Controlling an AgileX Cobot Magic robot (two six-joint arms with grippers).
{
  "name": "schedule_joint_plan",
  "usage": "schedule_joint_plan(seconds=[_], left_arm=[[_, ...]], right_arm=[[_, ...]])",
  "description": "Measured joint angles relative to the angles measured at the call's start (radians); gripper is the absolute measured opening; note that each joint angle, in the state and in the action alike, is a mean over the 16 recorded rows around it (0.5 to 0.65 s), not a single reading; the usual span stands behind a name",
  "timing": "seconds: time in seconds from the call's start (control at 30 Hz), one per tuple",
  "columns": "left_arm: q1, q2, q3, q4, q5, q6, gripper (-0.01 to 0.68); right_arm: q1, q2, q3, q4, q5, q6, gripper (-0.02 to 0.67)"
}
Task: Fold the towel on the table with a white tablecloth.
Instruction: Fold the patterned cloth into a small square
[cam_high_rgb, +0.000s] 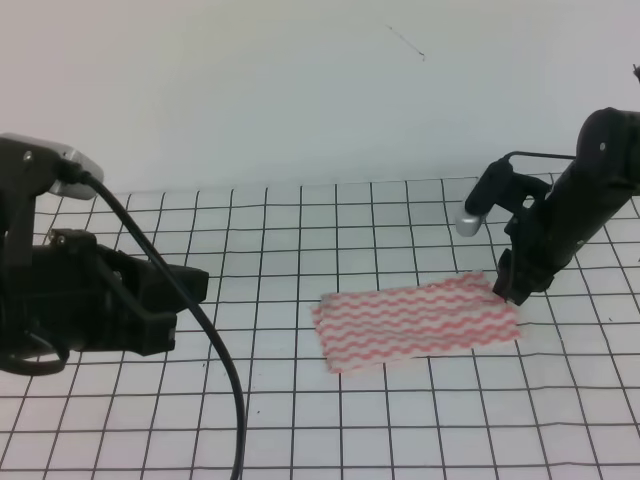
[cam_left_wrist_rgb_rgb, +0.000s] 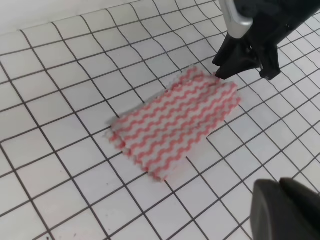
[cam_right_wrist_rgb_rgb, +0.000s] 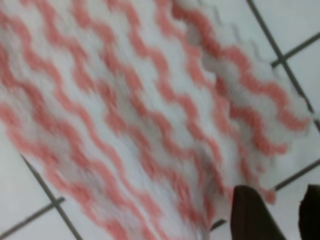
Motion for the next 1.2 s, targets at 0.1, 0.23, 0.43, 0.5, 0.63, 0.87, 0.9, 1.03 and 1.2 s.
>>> schedule_joint_plan(seconds=[0.1,0.23,0.43,0.5,0.63,0.87,0.9,1.03,1.2], left_arm=[[0.0,0.0,0.0,0.0,-0.002,0.0,-0.001],[0.0,0.0,0.0,0.0,-0.005,0.0,-0.001],[0.0,0.0,0.0,0.0,-0.007,0.002,-0.001],[0.0,0.0,0.0,0.0,-0.008,0.004,-0.001],[0.0,0.002,0.0,0.0,-0.008,0.006,-0.001],[0.0,0.005,0.0,-0.001,-0.011,0.008,-0.001],[0.0,0.005,0.0,-0.001,-0.011,0.008,-0.001],[0.0,0.006,0.0,-0.001,-0.01,0.009,-0.001],[0.0,0.006,0.0,-0.001,-0.01,0.009,-0.001]], right_arm=[[0.0,0.011,0.0,0.001,0.004,0.004,0.219],[0.0,0.023,0.0,0.012,0.003,0.0,0.231],[0.0,0.037,-0.001,0.02,0.005,-0.005,0.198],[0.0,0.038,-0.003,0.02,0.008,-0.007,0.175],[0.0,0.034,-0.013,0.02,0.018,-0.009,0.121],[0.0,0.018,-0.039,0.019,0.037,-0.016,0.03],[0.0,0.016,-0.042,0.019,0.039,-0.017,0.022],[0.0,0.011,-0.055,0.019,0.034,-0.021,0.006],[0.0,0.012,-0.062,0.021,0.004,-0.027,0.0]])
